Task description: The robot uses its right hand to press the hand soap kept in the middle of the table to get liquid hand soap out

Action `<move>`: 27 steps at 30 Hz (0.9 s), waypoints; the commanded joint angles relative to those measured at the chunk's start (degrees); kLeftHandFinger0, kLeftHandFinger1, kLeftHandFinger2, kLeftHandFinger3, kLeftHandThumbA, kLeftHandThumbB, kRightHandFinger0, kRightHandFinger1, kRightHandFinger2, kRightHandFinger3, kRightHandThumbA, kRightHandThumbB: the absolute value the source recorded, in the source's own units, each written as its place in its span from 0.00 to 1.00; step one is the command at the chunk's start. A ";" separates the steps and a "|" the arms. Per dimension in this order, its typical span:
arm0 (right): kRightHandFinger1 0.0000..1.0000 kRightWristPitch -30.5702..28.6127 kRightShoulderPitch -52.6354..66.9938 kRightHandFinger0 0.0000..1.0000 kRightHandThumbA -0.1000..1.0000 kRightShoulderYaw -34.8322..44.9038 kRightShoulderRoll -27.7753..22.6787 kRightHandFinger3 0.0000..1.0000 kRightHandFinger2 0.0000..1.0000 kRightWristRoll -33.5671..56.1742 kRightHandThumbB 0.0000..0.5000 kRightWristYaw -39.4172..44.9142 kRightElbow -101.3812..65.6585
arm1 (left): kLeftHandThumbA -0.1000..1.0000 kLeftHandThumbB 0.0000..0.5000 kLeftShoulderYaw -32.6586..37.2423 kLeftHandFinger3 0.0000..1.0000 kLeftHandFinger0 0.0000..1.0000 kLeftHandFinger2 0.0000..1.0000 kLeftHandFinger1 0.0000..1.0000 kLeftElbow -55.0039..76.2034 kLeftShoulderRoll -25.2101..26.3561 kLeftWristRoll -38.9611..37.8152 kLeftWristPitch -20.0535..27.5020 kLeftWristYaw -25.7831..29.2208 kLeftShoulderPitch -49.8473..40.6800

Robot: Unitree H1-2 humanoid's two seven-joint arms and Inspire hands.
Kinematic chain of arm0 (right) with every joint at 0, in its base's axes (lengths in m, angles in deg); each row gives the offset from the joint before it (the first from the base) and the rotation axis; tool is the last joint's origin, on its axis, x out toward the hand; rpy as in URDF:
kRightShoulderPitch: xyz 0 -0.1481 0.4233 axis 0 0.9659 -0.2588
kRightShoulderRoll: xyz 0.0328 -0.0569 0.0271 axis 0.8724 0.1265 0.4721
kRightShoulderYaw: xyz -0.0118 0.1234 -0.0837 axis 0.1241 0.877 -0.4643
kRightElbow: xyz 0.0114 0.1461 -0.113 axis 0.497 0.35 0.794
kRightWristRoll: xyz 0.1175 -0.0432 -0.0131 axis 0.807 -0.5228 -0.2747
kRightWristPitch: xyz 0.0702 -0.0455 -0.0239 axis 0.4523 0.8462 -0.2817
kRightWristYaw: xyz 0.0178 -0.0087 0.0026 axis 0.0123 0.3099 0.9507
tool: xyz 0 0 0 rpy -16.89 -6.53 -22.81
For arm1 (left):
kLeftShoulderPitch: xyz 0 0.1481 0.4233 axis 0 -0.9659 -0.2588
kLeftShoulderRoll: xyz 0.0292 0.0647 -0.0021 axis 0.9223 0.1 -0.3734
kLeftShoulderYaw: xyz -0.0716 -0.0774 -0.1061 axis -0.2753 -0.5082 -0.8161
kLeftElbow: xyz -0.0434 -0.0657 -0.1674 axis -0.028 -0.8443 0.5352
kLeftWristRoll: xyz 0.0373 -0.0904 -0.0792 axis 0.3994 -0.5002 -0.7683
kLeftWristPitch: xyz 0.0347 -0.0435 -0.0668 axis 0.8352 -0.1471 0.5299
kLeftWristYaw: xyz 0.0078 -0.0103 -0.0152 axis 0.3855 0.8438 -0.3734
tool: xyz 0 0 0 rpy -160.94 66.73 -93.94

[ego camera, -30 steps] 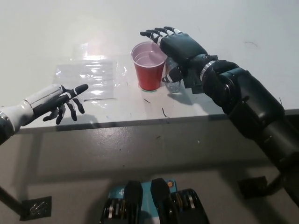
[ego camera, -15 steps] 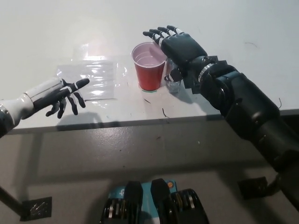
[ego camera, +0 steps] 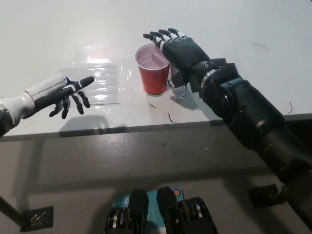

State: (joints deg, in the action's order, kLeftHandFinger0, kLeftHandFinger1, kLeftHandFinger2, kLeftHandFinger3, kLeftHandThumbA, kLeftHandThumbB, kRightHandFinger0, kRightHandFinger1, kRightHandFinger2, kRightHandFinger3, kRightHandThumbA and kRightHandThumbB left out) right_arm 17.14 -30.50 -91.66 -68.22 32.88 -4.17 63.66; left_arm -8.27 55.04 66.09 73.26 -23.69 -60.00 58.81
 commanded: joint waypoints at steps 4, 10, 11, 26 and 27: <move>1.00 2.63 8.61 1.00 1.00 -2.65 1.11 1.00 1.00 0.08 1.00 8.00 4.69 | 1.00 0.40 -1.04 0.61 0.11 0.37 0.20 0.55 2.42 0.11 -0.34 -0.77 2.25; 1.00 1.30 7.91 1.00 1.00 -1.96 -0.94 1.00 1.00 0.24 0.99 6.97 1.18 | 1.00 0.40 -1.52 0.61 0.08 0.33 0.17 1.28 2.13 -0.33 -0.17 -0.43 -0.55; 1.00 1.94 7.18 1.00 1.00 -1.80 -1.75 1.00 1.00 0.15 1.00 7.71 -0.74 | 1.00 0.40 -1.50 0.61 0.08 0.33 0.17 1.36 2.13 -0.23 -0.28 -0.42 -0.83; 1.00 6.32 -7.85 1.00 1.00 3.43 -6.95 1.00 1.00 1.47 0.98 15.12 -16.62 | 1.00 0.42 -1.28 0.63 0.11 0.37 0.19 3.34 1.77 0.16 -1.19 -0.22 -6.92; 1.00 6.40 -8.63 1.00 1.00 3.84 -6.56 1.00 1.00 1.78 0.97 15.26 -16.68 | 1.00 0.42 -1.25 0.63 0.11 0.37 0.19 3.51 1.69 0.22 -1.14 -0.14 -7.23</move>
State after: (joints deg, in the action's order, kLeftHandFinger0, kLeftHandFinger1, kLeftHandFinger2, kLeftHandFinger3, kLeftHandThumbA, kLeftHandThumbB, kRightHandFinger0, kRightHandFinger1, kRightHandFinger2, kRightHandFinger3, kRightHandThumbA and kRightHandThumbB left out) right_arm 21.43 -33.21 -89.68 -75.03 33.33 7.02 49.67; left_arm -8.87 56.36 66.07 73.23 -23.98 -60.24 51.59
